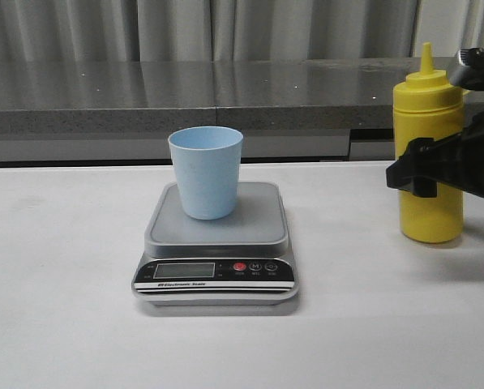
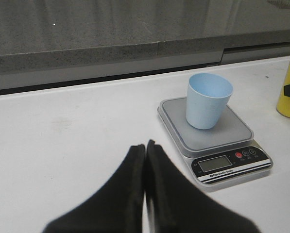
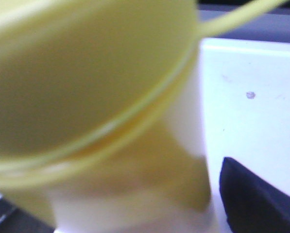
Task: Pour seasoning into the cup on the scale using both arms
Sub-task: 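Lower the bottle onto the table and open the right gripper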
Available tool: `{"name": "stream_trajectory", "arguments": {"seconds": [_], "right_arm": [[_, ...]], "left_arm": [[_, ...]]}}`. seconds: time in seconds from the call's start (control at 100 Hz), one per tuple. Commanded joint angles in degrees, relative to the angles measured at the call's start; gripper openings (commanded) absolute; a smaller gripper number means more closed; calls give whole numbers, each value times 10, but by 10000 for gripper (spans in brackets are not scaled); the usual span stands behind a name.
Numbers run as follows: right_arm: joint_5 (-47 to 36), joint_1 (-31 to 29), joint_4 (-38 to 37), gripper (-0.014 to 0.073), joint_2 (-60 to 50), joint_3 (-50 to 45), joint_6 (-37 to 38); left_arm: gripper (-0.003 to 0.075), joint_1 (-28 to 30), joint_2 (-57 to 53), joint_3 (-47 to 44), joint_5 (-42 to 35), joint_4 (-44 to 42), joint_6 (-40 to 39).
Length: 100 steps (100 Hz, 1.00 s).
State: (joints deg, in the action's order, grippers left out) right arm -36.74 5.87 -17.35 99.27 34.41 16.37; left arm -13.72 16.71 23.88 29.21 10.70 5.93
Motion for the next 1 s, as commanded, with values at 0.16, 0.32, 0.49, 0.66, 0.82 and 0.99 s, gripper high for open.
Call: {"name": "stream_trajectory", "arguments": {"seconds": [0.16, 0.32, 0.49, 0.66, 0.82, 0.99], "right_arm": [[-53, -4, 3, 645, -27, -10, -7], [-59, -4, 4, 645, -43, -31, -7], [-63, -4, 7, 645, -66, -60, -7], [-63, -4, 18, 645, -112, -96, -7], [-57, -4, 19, 549, -179, -133, -5], [-20, -4, 28, 204, -255, -167, -5]], "left_arm": [[-20, 1, 4, 15, -43, 10, -5], [-20, 1, 4, 15, -43, 10, -5], [-20, 1, 4, 15, -43, 10, -5], [-20, 1, 4, 15, -43, 10, -5], [-20, 1, 4, 15, -43, 10, -5], [-20, 1, 4, 15, -43, 10, -5]]}}
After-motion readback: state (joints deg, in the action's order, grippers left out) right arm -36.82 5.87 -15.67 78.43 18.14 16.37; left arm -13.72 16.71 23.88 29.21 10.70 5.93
